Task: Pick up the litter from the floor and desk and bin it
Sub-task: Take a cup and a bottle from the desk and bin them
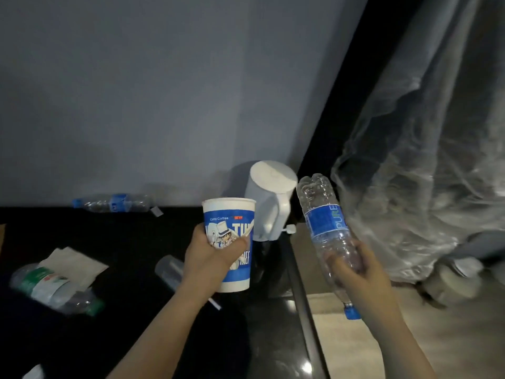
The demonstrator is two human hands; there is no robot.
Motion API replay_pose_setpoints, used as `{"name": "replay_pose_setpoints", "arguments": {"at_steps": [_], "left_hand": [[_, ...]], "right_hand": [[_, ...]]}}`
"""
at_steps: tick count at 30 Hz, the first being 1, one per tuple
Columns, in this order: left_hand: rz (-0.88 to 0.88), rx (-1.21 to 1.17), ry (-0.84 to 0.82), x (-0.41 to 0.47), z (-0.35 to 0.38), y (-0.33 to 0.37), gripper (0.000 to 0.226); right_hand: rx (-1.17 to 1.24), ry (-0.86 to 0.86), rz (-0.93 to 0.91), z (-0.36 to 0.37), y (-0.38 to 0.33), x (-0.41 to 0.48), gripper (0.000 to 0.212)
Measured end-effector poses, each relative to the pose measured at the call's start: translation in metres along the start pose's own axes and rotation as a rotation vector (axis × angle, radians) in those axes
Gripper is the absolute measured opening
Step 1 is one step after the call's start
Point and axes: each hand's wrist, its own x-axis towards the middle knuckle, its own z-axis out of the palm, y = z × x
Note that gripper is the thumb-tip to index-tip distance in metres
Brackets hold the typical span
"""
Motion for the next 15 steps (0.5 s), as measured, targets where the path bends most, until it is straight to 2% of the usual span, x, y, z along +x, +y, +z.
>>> {"name": "replay_pose_setpoints", "arguments": {"at_steps": [4,11,15], "left_hand": [[0.088,-0.007,-0.114,-0.041,0.074,0.026,0.04],[0.181,0.003,-0.336,-0.153,0.24,0.036,0.061],[0.216,0.02,-0.458,-0.215,0.325,0.036,0.07]], "right_hand": [[0.06,0.131,-0.041,-0.086,0.015,-0.018,0.025],[0.104,0.405,-0.048,-0.267,0.059,-0.072,0.014],[0.105,0.559,-0.019,-0.36,0.086,-0.102,0.015]]}}
